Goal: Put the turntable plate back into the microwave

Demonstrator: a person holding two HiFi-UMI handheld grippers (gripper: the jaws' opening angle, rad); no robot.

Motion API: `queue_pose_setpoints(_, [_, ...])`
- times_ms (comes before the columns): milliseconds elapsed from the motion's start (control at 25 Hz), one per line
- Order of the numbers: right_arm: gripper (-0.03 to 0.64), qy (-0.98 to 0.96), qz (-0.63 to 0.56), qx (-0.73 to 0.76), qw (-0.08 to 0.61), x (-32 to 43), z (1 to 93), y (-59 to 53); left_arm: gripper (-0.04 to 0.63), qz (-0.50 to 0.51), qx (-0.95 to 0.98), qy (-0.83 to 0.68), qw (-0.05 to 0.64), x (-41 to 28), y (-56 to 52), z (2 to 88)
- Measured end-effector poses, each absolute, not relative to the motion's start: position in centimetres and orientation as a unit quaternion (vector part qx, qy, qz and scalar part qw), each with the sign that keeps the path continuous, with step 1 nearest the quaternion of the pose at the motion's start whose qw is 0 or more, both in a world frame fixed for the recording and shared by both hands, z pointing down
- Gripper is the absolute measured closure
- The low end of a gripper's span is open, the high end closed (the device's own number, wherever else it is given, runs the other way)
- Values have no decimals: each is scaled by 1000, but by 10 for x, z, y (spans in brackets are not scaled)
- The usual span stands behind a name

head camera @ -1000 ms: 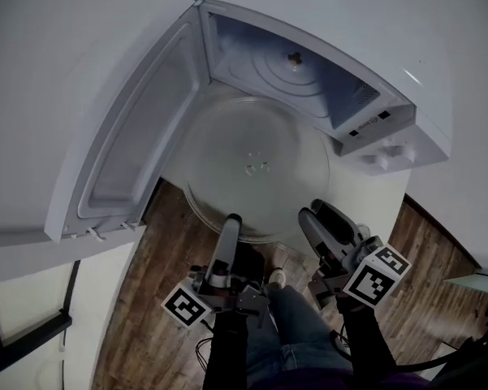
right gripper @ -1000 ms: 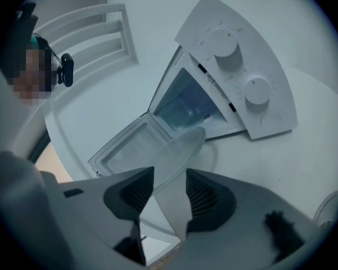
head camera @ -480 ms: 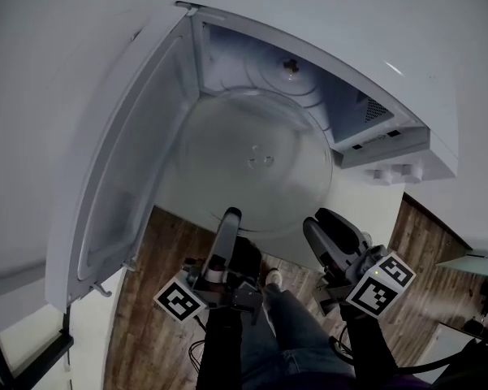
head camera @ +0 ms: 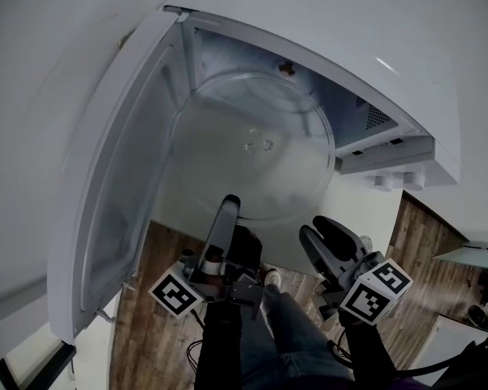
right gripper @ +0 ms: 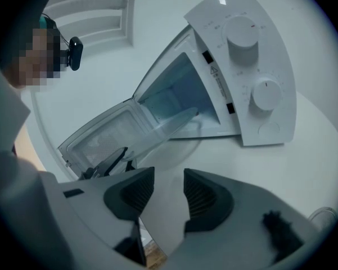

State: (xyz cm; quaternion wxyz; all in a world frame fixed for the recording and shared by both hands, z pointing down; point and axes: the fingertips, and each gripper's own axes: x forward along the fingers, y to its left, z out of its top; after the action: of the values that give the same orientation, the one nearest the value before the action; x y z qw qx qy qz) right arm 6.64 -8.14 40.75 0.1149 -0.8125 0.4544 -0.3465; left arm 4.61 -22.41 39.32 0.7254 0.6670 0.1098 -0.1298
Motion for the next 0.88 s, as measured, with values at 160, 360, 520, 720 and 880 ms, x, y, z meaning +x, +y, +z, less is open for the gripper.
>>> queue_pose_setpoints(160, [446, 453, -354, -809, 122, 67, 412, -87, 511, -120, 678, 121, 715, 57, -225, 390])
queue_pose_setpoints(360, [446, 449, -355, -811, 120, 71, 414, -90, 511, -120, 672, 135, 718, 76, -224, 385])
queue_pose_setpoints(520, [446, 444, -354, -815, 117, 77, 413, -89, 511, -117, 680, 143, 709, 90, -223, 379])
queue_pose_setpoints(720, [446, 441, -354, -816, 116, 81, 415, -93, 511, -111, 678, 151, 711, 108, -220, 379])
queue_pose_setpoints(880, [446, 440, -354, -817, 112, 84, 417, -95, 511, -106, 676, 154, 713, 120, -218, 379])
